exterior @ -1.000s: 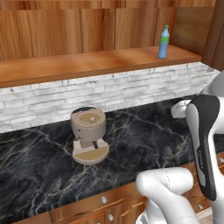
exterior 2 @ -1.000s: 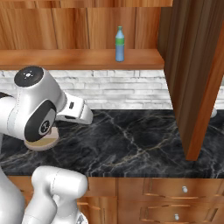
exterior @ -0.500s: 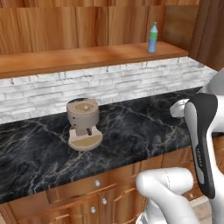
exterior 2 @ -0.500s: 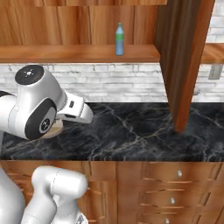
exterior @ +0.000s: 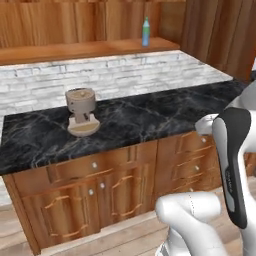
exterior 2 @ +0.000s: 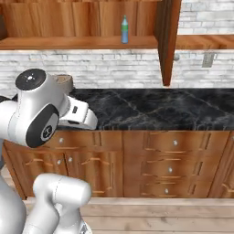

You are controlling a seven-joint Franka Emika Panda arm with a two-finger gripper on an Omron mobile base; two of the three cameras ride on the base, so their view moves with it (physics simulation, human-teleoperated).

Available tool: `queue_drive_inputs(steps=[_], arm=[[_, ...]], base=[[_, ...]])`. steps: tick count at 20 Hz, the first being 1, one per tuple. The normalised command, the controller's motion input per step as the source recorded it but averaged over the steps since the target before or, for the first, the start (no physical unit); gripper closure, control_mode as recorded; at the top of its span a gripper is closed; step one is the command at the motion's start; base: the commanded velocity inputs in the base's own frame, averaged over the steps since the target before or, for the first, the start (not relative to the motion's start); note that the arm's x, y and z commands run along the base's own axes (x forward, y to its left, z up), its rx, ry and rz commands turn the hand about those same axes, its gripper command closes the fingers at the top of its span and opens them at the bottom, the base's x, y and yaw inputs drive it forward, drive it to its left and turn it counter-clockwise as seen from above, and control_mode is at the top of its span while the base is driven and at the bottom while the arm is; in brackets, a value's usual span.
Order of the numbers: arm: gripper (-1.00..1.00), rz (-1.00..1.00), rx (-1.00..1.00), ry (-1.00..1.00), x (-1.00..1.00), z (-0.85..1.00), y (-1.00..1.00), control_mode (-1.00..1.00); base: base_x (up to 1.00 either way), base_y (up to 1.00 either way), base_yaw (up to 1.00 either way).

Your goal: Pick the bottled water, boxed drink, bottled water from the counter and place them in the open cabinet.

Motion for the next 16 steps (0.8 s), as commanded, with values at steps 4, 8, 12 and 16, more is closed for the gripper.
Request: queue_drive_inputs(steps=[4,8,12,16], arm=[[-1.0,0.0,0.0,0.0,0.0,0.0,0.0,1.0],[-1.0,0.0,0.0,0.0,0.0,0.0,0.0,1.0],[-1.0,0.0,0.0,0.0,0.0,0.0,0.0,1.0],[-1.0,0.0,0.0,0.0,0.0,0.0,0.0,1.0]], base=[[-0.76,0.06,-0.45],[-0.21,0.0,-0.9],[-0.1,0.0,-0.92],[-0.19,0.0,-0.88]])
